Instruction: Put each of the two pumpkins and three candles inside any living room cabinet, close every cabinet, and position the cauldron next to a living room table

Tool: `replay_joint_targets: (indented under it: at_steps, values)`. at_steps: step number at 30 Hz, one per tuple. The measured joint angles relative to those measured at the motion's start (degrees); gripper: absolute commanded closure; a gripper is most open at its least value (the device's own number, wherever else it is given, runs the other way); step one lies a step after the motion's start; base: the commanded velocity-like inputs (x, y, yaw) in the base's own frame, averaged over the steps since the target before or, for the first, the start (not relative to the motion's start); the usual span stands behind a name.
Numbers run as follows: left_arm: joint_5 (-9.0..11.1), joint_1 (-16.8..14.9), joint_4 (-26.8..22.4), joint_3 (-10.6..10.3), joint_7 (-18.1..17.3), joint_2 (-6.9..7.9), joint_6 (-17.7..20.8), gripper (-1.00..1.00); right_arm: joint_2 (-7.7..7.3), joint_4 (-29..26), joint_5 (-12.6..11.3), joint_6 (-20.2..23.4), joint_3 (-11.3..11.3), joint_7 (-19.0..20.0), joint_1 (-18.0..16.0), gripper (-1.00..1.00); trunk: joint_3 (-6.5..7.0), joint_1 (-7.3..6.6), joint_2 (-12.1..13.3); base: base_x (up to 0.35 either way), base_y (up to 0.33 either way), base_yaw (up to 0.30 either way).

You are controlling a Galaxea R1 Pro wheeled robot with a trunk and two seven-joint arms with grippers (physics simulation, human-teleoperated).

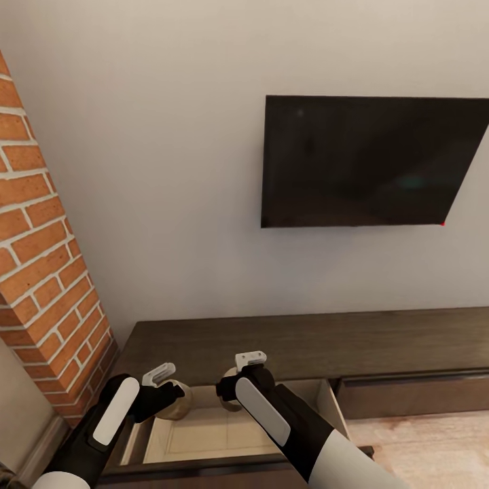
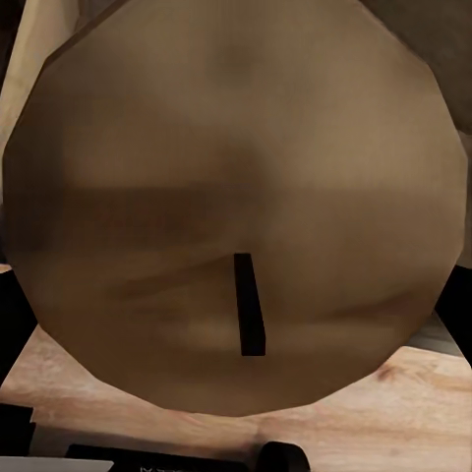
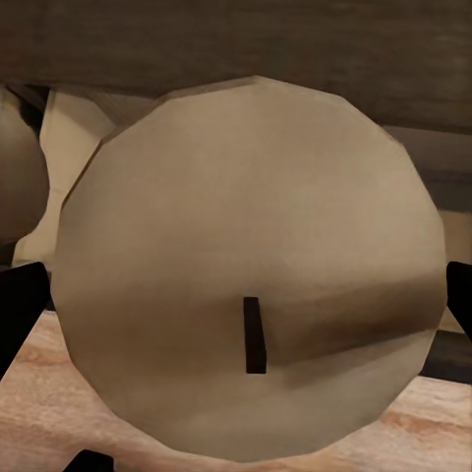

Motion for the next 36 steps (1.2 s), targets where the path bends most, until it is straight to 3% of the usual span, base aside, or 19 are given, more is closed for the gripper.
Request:
replay_joint_targets:
  at_steps: [36]
  values:
    - [-0.02,0.00,0.00,0.06,-0.02,-0.08,0.00,1.00,0.00,0.10,-0.01,0.06,-0.09,-0.20,0.00,1.00,-6.47,7.91,-14.44,0.000,0.000,0.000]
